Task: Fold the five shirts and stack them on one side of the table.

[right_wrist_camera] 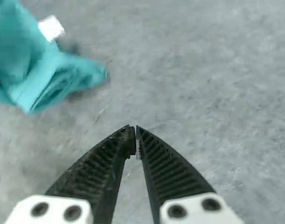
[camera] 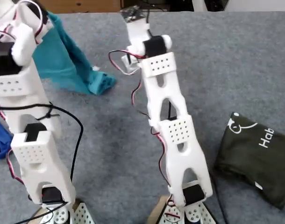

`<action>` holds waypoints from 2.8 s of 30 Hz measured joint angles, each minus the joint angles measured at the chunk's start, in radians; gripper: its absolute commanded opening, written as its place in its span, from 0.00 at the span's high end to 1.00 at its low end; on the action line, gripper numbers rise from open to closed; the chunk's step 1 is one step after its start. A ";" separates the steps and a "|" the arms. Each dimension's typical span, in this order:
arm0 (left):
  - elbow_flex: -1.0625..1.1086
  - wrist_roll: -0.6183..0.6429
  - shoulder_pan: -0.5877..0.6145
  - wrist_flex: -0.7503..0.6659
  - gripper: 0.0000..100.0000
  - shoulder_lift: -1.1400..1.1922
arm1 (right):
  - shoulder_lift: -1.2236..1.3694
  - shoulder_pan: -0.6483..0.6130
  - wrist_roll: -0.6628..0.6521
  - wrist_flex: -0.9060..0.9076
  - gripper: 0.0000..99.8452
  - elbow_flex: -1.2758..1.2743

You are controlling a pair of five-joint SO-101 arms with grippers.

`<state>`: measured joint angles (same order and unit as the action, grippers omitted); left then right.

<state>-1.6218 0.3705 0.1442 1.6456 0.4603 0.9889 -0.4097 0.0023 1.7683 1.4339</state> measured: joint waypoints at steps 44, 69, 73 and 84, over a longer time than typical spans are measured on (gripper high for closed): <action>0.273 -0.112 -0.770 -0.232 0.81 0.450 | -0.460 0.738 -0.163 0.003 0.99 -0.594; 0.000 -0.364 -0.431 0.103 0.98 0.466 | -0.534 0.681 -0.471 0.003 0.99 -0.841; 0.000 -0.364 -0.382 0.103 0.98 0.466 | -0.655 0.647 -0.520 0.003 0.99 -0.922; 0.333 -0.364 -0.325 0.104 0.98 0.199 | -0.951 0.554 -0.620 -0.008 0.99 -1.270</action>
<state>-1.2889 0.0069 -0.1811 1.7499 0.6598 0.0376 0.1442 -0.6176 1.7607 0.1634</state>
